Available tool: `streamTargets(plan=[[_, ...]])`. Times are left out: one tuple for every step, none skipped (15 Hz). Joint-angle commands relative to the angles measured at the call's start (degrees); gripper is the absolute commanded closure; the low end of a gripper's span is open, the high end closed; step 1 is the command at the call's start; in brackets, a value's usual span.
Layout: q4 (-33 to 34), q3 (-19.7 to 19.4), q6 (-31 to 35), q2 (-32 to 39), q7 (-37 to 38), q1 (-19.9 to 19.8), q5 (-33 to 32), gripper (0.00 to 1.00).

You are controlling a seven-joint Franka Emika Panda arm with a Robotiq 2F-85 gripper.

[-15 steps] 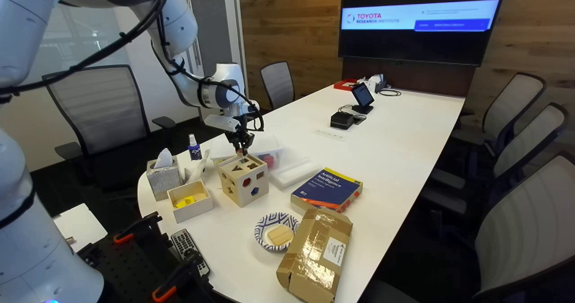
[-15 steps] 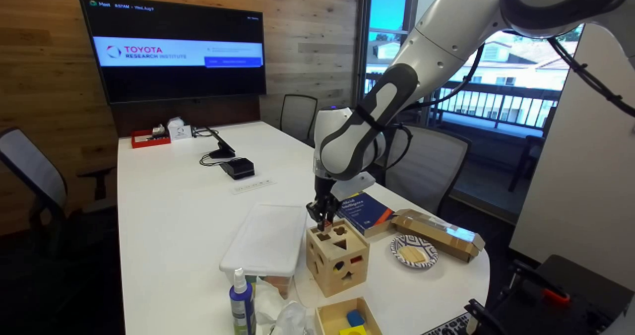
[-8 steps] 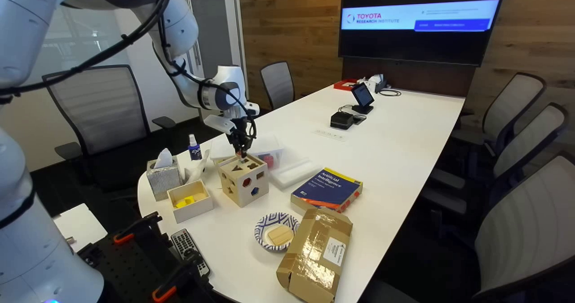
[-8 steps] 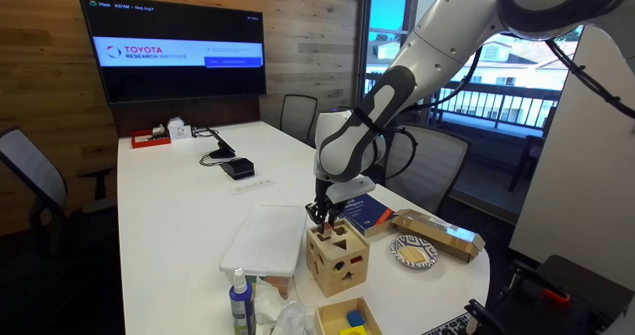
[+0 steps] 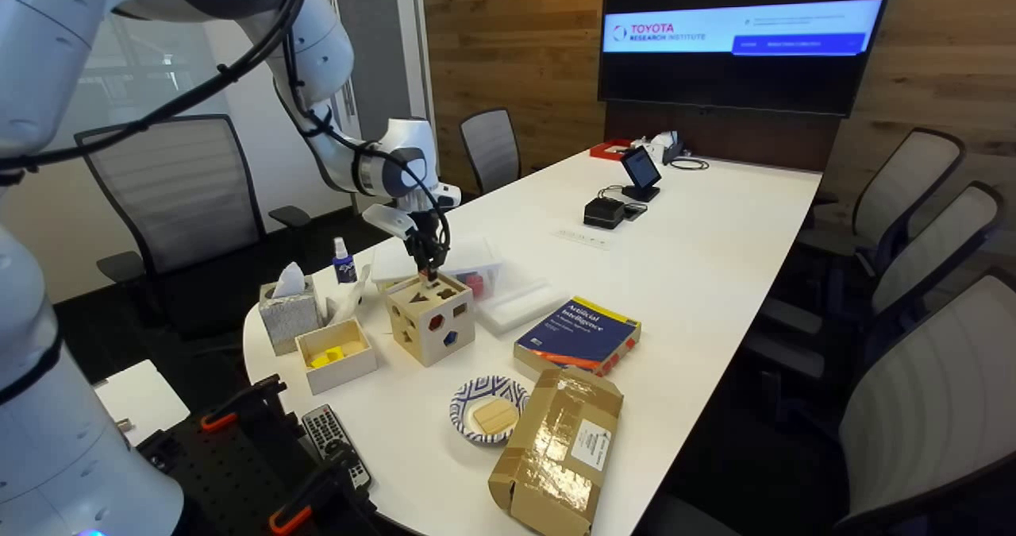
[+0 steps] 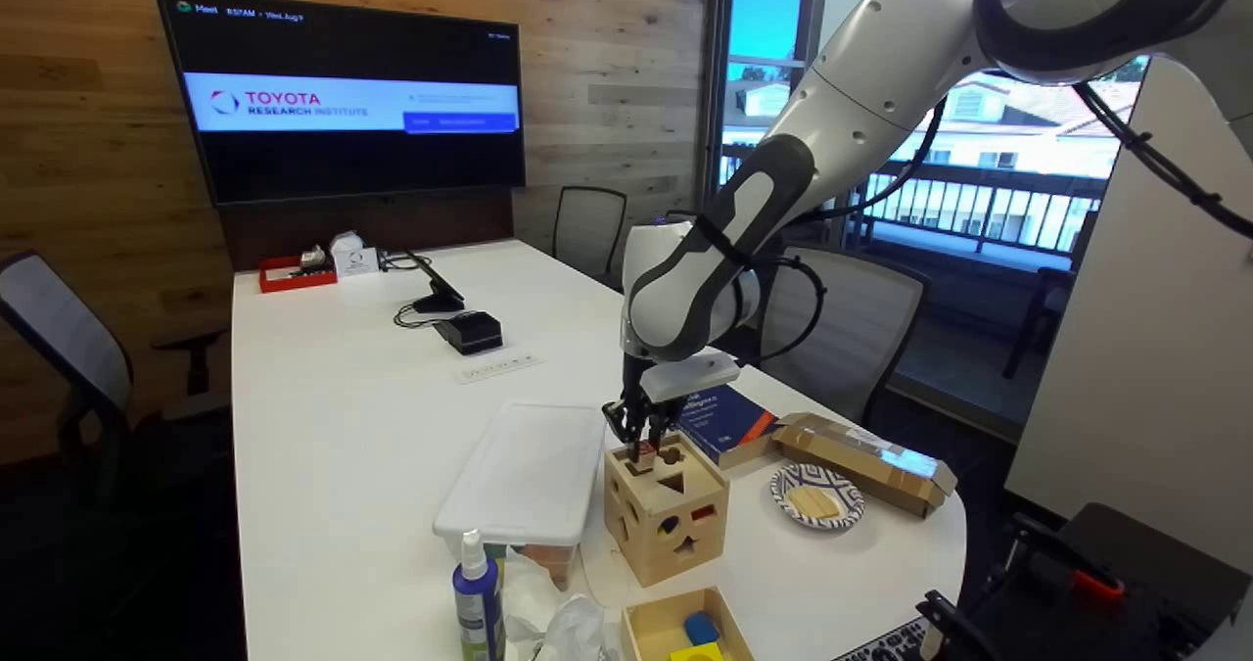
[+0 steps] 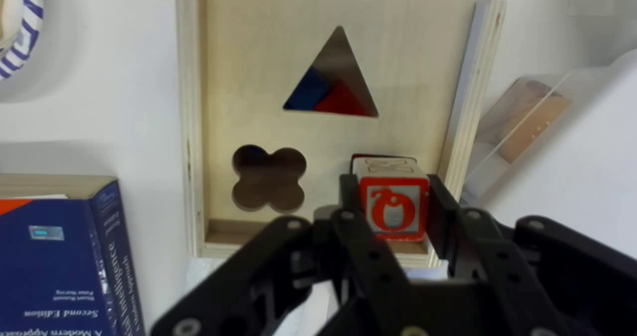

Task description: Remove one cube from the box and place it inside the wooden toy box.

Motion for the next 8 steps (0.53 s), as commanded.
streamTargets(plan=[[2.7,-0.7,-1.7,1.7,1.5,0.8,1.0,0.91],[3.1,-0.8,-1.8,2.0,1.6,0.9,1.0,0.91],[3.4,-0.8,-1.9,2.2,1.8,0.9,1.1,0.91],[3.7,-0.7,-2.0,2.4,2.0,0.9,1.2,0.91],[3.9,-0.6,-2.1,2.5,1.9,0.8,1.3,0.91],[4.1,-0.6,-2.3,2.6,1.9,0.8,1.3,0.91],[4.2,-0.7,-2.5,2.7,2.2,0.9,1.4,0.91],[4.2,-0.6,-2.6,2.7,2.0,0.8,1.5,0.91]])
